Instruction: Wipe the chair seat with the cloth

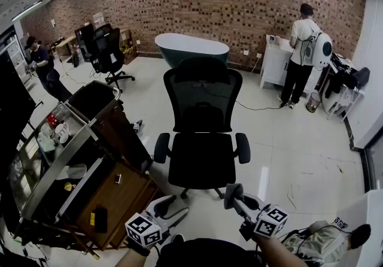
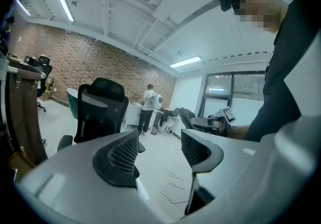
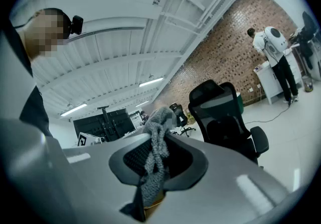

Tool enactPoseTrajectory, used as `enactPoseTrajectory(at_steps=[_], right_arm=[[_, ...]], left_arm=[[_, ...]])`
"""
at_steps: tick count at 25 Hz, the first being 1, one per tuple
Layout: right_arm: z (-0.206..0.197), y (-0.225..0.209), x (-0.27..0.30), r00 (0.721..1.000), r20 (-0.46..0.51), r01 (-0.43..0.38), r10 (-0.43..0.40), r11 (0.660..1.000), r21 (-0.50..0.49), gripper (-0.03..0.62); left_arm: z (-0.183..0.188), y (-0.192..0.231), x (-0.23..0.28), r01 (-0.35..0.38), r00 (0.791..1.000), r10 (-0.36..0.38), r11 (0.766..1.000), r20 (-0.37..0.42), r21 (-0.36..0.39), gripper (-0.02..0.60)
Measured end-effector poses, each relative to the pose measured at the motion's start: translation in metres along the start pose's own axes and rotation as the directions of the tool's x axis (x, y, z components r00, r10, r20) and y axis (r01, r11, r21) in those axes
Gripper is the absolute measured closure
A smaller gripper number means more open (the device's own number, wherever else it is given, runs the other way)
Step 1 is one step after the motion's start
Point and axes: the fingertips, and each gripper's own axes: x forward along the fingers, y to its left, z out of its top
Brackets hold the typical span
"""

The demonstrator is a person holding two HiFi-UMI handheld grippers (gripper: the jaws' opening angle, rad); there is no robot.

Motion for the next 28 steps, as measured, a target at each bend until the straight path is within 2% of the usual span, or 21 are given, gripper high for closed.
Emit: enactPoseTrajectory(at_steps=[9,14,22,28], right_arm=[[-0.01,-0.032,-0.012,0.999,-0.03,-0.012,0.012,1.0,0.007,0.541],[-0.012,-0.041,0.002,0.998,-0.053,-0.014,0.014,1.0,0.015,0.542],[0.003,-0.077,0.065,0.997,-0.08,0.011,-0.011,1.0,0.008,0.542],[0.024,-0.122,0.153,0.993,-0.098,0.064,-0.062,0.998,0.014,0.542]], left_arm=[[-0.013,-0.014,0.032,-0.008,1.0,0.008,1.0,-0.012,-0.005,0.293],[-0.011,-0.001,0.045,-0.006,1.0,0.006,1.0,-0.016,-0.012,0.295],[0.011,0.068,0.087,0.034,0.999,-0.035,0.999,-0.011,-0.029,0.296],[0.046,0.158,0.13,0.089,0.996,-0.089,0.996,-0.029,-0.03,0.296]])
